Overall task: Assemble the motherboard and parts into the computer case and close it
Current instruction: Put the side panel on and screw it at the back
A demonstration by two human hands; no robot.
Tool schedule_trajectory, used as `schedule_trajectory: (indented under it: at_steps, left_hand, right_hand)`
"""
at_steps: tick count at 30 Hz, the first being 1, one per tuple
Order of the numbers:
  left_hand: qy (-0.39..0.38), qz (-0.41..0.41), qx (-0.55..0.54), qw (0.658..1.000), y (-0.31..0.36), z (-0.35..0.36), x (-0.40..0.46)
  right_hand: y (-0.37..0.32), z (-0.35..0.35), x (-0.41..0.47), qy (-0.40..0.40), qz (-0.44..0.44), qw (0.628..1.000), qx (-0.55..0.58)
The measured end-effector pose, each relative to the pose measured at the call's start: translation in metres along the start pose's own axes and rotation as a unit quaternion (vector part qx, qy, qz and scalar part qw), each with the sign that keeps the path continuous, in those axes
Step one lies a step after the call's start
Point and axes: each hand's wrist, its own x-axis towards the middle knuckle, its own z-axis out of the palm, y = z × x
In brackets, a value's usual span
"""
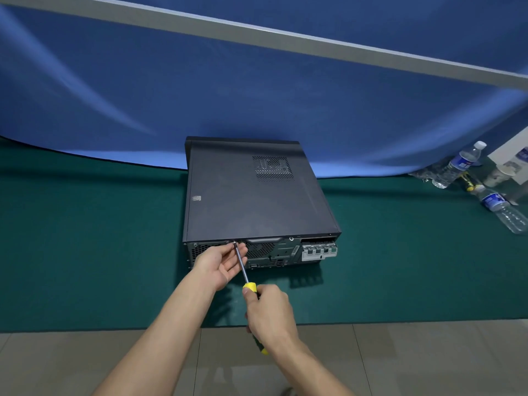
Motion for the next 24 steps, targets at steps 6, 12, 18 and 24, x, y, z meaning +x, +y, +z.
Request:
schedule_trajectory:
  at_steps: [6,12,18,24]
  left_hand:
    - [0.015,-0.005,0.016,1.0,0.001,0.002,-0.001]
    - [0.013,-0.003,0.013,1.0,0.002,0.003,-0.003]
    - [0.011,-0.004,0.01,1.0,0.004,0.005,-0.005]
    - [-0.015,0.003,0.008,1.0,0.003,0.002,-0.007]
  right_hand:
    - [0.002,0.0,0.002,-0.003,0.003,1.0,0.001]
    - [0.0,0.003,-0.001,0.003,0.002,1.0,0.006]
    - [-0.006,-0.003,0.003,-0.006,0.018,1.0,0.009]
    - [-0.017,-0.002,0.001,-0.108,0.175,0.91,0.36]
